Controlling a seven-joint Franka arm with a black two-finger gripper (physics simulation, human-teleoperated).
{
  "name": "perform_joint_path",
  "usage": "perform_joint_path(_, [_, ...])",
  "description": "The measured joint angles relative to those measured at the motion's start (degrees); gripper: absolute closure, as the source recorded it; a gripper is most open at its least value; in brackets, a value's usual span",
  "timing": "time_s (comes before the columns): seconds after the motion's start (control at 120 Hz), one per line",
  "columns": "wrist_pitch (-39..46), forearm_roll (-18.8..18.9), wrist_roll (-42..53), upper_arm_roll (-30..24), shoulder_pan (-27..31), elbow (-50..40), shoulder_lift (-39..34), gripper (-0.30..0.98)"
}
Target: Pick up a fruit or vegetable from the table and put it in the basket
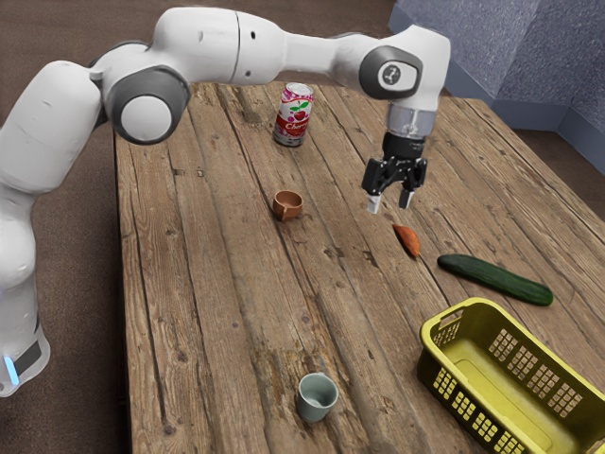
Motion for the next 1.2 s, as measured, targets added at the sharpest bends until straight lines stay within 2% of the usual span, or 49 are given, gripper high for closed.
perform_joint_path(0.175, [6.8, 2.8, 7.0, 0.1, 0.1, -4.4, 0.3, 0.00])
perform_joint_path(0.333, [11.0, 3.6, 12.5, 0.0, 0.5, -5.7, 1.4, 0.00])
perform_joint_path(0.45, [12.6, 4.0, 16.1, -0.2, 4.1, -5.5, 1.9, 0.00])
perform_joint_path(0.583, [15.3, 5.9, 20.4, -7.8, 11.5, -3.5, 6.2, 0.00])
perform_joint_path(0.675, [17.8, 8.1, 22.9, -10.7, 13.4, -1.0, 9.3, 0.00])
perform_joint_path(0.917, [25.7, 10.0, 28.2, -12.3, 12.5, -0.3, 12.4, 0.00])
perform_joint_path(1.2, [31.5, 10.0, 31.8, -12.0, 9.5, -0.7, 12.5, 0.00])
